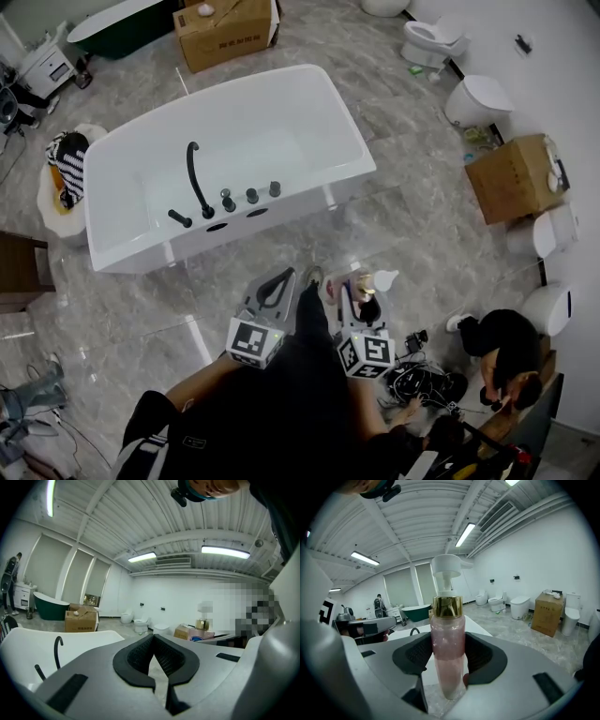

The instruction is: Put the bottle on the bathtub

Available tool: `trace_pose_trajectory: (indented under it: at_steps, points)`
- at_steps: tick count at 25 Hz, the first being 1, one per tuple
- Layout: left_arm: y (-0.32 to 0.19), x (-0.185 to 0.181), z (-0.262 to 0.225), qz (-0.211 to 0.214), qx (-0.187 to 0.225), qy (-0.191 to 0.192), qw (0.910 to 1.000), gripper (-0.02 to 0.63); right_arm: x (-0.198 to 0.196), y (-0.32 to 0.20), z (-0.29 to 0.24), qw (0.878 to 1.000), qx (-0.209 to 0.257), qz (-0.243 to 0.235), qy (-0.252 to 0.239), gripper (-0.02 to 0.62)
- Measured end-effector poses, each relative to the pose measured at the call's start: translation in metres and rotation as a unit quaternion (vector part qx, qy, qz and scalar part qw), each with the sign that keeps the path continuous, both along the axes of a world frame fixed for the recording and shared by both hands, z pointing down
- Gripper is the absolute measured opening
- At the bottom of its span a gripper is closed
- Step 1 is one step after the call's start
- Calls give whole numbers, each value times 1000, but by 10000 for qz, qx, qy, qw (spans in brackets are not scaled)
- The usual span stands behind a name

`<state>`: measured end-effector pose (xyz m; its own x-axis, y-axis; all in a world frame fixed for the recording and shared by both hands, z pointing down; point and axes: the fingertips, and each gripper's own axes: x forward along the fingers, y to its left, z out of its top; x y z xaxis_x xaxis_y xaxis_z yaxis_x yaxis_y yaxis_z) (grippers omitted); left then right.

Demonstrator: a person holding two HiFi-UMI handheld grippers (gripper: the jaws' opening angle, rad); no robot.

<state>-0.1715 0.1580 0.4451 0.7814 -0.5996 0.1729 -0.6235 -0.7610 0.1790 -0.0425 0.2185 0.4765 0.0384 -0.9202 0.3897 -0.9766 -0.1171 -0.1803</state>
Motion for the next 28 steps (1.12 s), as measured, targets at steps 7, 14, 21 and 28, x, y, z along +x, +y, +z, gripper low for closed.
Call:
trace_pose_trajectory:
  at_steps: [7, 14, 21, 28]
  points:
    - [-54, 47, -10, -67, 105, -96, 9999, 15, 45, -52, 3, 9998, -98, -192, 14, 213]
    - [-96, 109, -20, -261, 64, -70, 9996, 15, 102, -100, -6, 9992, -83, -403, -17, 213]
    - [-122, 158, -12, -434, -72, -241, 9987, 15, 154, -135, 9, 9980, -131, -617, -97, 213]
    - [-139, 193, -17, -680, 8, -331, 9971, 15, 194, -158, 30, 9964, -206, -812, -114, 213]
